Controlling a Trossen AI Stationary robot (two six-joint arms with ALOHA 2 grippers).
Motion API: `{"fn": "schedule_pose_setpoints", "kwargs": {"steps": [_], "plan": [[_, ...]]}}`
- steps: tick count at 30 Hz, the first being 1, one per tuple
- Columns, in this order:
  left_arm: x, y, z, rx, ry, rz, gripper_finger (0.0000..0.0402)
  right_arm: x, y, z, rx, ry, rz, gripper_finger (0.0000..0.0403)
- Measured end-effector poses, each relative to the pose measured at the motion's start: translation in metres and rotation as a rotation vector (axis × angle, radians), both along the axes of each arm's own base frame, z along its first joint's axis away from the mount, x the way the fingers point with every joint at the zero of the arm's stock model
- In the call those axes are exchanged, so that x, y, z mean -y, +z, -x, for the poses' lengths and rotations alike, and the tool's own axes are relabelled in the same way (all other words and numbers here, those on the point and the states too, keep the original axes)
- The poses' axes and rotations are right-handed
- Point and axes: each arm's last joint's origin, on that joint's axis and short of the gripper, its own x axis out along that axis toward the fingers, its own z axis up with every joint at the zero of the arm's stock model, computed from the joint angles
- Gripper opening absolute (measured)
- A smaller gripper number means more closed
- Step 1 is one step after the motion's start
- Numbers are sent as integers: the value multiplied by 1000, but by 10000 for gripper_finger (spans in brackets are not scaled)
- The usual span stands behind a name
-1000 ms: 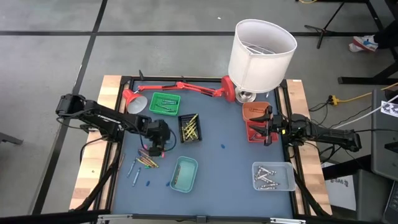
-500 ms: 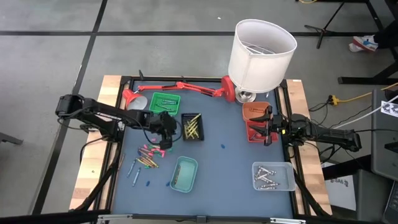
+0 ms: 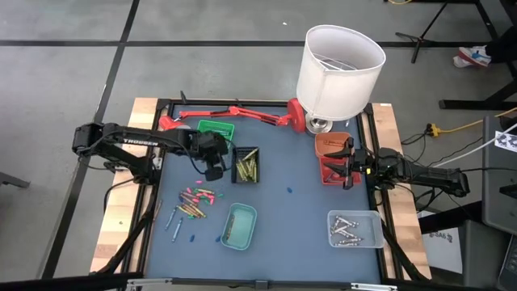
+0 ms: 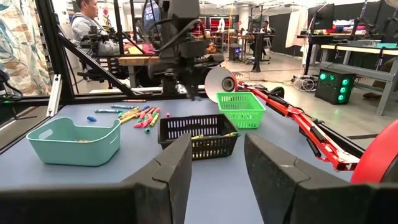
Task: Sort crayons
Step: Put the blue green crayon into the green bin
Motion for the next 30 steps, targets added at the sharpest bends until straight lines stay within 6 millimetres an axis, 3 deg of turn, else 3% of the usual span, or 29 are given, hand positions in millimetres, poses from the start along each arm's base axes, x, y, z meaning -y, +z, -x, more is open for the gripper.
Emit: {"fn": "schedule_pose_setpoints", "kwargs": {"steps": [6, 18, 30], "plan": [[-27, 2, 6, -34, 140, -147, 10, 0, 0, 0, 0, 0, 0, 147], [-61, 2, 20, -136, 165, -284, 12, 0, 0, 0, 0, 0, 0, 147], [-62, 2, 20, -122, 183, -264, 103, 0, 0, 0, 0, 0, 0, 147]]}}
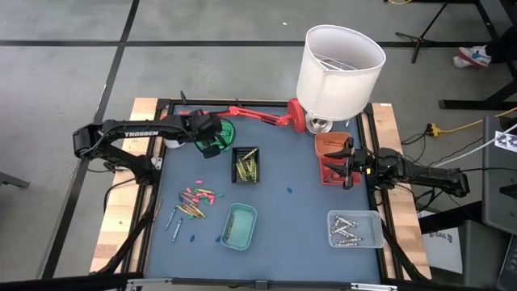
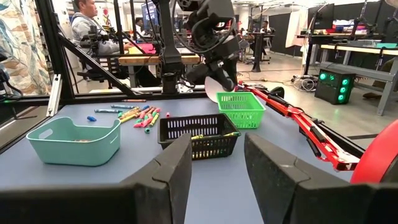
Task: Sort crayons
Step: Put the blue green crayon into the green bin
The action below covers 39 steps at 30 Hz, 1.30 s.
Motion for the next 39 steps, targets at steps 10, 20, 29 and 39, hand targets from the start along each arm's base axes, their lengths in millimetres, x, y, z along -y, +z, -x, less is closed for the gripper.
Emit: {"fn": "schedule_pose_setpoints", "kwargs": {"steps": [10, 20, 29, 39], "plan": [[24, 15, 6, 147, -45, 195, 117, 0, 0, 0, 0, 0, 0, 147], [70, 22, 37, 52, 52, 616, 117, 0, 0, 0, 0, 1, 0, 147], [122, 20, 41, -100, -115, 684, 117, 0, 0, 0, 0, 1, 0, 147], [173, 20, 52, -97, 112, 763, 117, 0, 0, 0, 0, 2, 0, 147]]}}
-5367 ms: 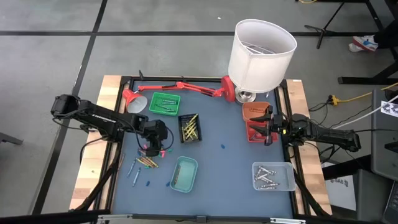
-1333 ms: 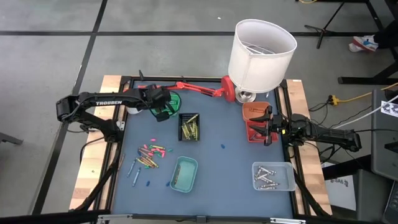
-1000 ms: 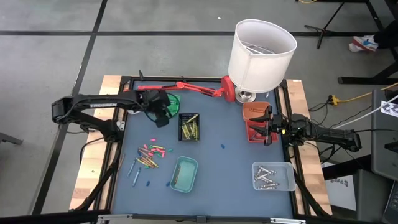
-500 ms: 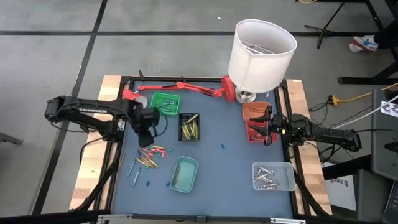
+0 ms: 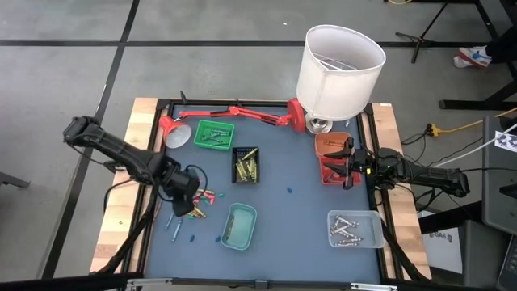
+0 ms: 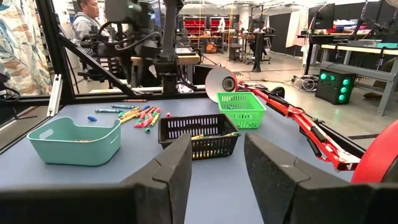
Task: Sort crayons
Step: Put the blue green crayon into the green bin
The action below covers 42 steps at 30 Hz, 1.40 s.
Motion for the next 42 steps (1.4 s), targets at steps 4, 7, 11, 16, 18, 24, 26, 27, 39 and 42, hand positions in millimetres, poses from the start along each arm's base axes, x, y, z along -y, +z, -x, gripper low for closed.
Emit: {"fn": "schedule_pose_setpoints", "kwargs": {"steps": [4, 7, 11, 16, 18, 24, 26, 27, 39, 42], "plan": [[18, 0, 6, -26, 148, 26, 117, 0, 0, 0, 0, 0, 0, 147], [30, 1, 11, -18, 259, 25, 117, 0, 0, 0, 0, 0, 0, 147], [42, 0, 16, -26, 369, 35, 117, 0, 0, 0, 0, 0, 0, 147], [61, -10, 16, -58, 420, 36, 117, 0, 0, 0, 0, 1, 0, 147], [68, -15, 15, -70, 422, 29, 117, 0, 0, 0, 0, 1, 0, 147], [89, -30, 9, -77, 419, 39, 117, 0, 0, 0, 0, 1, 0, 147], [96, -36, 8, -81, 406, 35, 117, 0, 0, 0, 0, 1, 0, 147], [98, -39, 8, -86, 406, 29, 117, 0, 0, 0, 0, 1, 0, 147], [114, -73, 8, -170, 408, -101, 117, 0, 0, 0, 0, 1, 0, 147], [115, -79, 7, -183, 409, -124, 117, 0, 0, 0, 0, 1, 0, 147]]}}
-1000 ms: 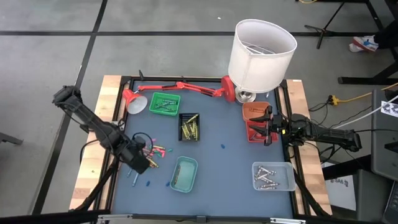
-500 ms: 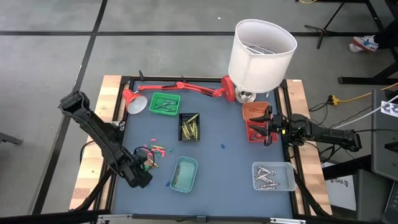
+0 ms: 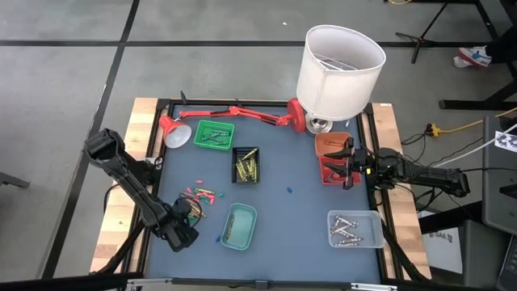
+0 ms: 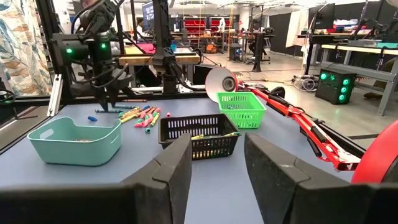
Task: Sort crayons
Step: Put the blue green crayon into the green bin
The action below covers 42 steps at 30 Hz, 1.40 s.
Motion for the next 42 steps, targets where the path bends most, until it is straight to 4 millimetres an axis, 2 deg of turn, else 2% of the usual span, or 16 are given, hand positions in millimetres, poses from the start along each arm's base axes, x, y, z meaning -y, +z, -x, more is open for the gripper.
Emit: {"fn": "schedule_pose_setpoints", "kwargs": {"steps": [19, 33, 42], "plan": [[3, -13, -2, -6, -15, -57, 113, 0, 0, 0, 0, 0, 0, 147], [3, -13, -3, 13, -14, -69, 15, 0, 0, 0, 0, 0, 0, 147], [2, -9, -2, 25, -13, -56, 4, 0, 0, 0, 0, 0, 0, 147]]}}
